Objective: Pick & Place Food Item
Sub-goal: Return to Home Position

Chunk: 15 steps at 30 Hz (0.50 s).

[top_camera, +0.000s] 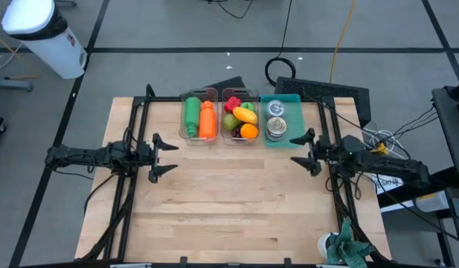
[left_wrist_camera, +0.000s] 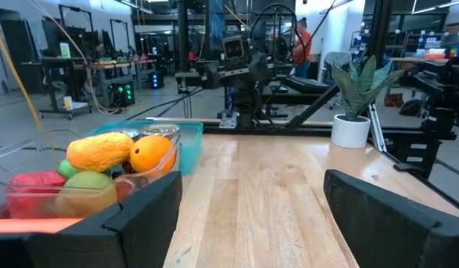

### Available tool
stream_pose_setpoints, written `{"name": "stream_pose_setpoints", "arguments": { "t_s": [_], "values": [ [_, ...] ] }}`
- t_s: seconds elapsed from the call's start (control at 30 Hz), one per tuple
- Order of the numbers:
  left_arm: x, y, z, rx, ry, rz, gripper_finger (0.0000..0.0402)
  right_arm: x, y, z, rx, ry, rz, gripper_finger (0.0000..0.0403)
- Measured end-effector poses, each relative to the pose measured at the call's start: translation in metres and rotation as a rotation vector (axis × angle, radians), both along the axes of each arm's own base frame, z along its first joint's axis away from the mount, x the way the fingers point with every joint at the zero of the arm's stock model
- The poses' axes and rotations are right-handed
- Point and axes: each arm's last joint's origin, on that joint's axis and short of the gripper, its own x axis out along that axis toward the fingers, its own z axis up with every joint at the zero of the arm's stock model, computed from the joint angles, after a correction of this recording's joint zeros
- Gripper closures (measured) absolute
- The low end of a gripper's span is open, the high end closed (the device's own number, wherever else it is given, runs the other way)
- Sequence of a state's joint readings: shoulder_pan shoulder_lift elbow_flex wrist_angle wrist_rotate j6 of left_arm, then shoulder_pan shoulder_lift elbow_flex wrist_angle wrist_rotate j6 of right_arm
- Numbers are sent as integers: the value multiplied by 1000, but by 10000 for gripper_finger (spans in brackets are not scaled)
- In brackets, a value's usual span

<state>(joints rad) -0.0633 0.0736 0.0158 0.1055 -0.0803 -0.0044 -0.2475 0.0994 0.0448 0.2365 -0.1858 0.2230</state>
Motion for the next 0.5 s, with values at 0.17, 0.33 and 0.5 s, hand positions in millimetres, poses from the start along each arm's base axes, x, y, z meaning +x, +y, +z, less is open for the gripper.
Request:
{"name": "stream_pose_setpoints", "arguments": {
  "t_s": [0.17,0.33,0.5],
  "values": [
    [0,0,0,0,-1,0,62,2,12,0,6,-4,47,57],
    [0,0,0,0,-2,0,62,4,23,-2,3,20,64,57],
    [0,0,0,0,-1,0,62,4,29,-5,-70,55,24,57]
  ]
}}
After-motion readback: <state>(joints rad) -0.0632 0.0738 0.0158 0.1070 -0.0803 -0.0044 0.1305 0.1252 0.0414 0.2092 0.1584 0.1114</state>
